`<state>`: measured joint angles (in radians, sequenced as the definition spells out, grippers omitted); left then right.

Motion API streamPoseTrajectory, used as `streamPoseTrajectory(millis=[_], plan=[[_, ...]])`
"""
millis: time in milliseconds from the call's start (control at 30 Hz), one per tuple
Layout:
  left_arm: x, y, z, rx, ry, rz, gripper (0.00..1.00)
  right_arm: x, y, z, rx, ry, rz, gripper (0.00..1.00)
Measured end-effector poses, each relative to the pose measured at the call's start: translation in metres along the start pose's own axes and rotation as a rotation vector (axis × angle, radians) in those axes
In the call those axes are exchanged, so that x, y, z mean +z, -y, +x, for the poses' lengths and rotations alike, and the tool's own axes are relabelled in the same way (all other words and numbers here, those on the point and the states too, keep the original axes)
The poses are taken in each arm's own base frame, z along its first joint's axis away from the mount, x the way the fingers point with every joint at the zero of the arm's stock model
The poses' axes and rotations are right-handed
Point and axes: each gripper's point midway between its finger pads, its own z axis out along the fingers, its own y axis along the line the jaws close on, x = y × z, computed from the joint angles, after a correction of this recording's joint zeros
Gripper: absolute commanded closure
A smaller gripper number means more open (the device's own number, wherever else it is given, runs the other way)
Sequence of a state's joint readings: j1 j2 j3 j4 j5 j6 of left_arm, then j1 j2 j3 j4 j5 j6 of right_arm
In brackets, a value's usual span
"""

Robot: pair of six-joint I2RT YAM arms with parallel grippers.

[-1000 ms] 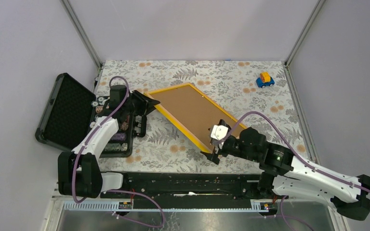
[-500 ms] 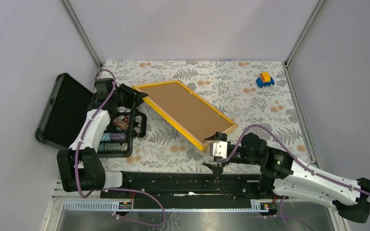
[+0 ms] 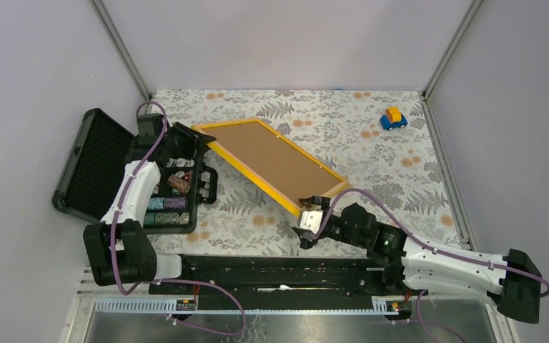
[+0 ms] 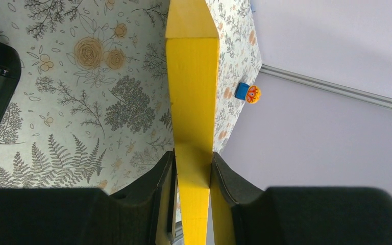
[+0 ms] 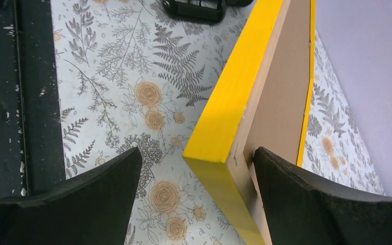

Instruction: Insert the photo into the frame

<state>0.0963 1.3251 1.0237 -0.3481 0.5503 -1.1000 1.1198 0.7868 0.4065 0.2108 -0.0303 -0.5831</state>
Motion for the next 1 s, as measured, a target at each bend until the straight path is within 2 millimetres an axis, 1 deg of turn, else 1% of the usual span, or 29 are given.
streamPoseTrajectory(millis=[133, 200, 267, 333, 433, 533, 600, 667, 800, 833, 900, 1000], plan=[[-0.002, -0.001, -0.003, -0.004, 0.011, -0.017, 1.00, 0.005, 0.008, -0.002, 0.038, -0.034, 0.029, 0.09], [-0.005, 0.003, -0.005, 0.006, 0.026, -0.024, 1.00, 0.006, 0.014, -0.015, 0.105, -0.040, 0.032, 0.08], [-0.009, 0.007, -0.008, 0.021, 0.046, -0.024, 1.00, 0.005, 0.024, -0.040, 0.212, -0.015, 0.046, 0.05], [-0.014, 0.011, -0.011, 0.038, 0.072, -0.020, 1.00, 0.000, 0.038, -0.074, 0.363, 0.049, 0.074, 0.03], [-0.019, 0.016, -0.014, 0.060, 0.101, -0.013, 1.00, -0.006, 0.051, -0.113, 0.562, 0.117, 0.088, 0.02], [-0.021, 0.017, -0.016, 0.069, 0.117, -0.012, 1.00, 0.001, 0.062, -0.140, 0.736, 0.100, 0.087, 0.02], [-0.021, 0.017, -0.017, 0.068, 0.122, -0.015, 1.00, 0.013, 0.071, -0.151, 0.823, 0.054, 0.108, 0.03], [-0.021, 0.017, -0.017, 0.068, 0.123, -0.017, 1.00, 0.030, 0.076, -0.154, 0.877, -0.009, 0.132, 0.03], [-0.020, 0.017, -0.017, 0.068, 0.124, -0.018, 1.00, 0.063, 0.079, -0.142, 0.895, -0.176, 0.204, 0.02], [-0.020, 0.017, -0.017, 0.068, 0.125, -0.018, 1.00, 0.072, 0.079, -0.138, 0.875, -0.226, 0.235, 0.02], [-0.021, 0.017, -0.017, 0.068, 0.125, -0.018, 1.00, 0.086, 0.075, -0.133, 0.828, -0.289, 0.275, 0.03], [-0.021, 0.017, -0.016, 0.069, 0.126, -0.017, 1.00, 0.102, 0.066, -0.122, 0.722, -0.385, 0.336, 0.04]])
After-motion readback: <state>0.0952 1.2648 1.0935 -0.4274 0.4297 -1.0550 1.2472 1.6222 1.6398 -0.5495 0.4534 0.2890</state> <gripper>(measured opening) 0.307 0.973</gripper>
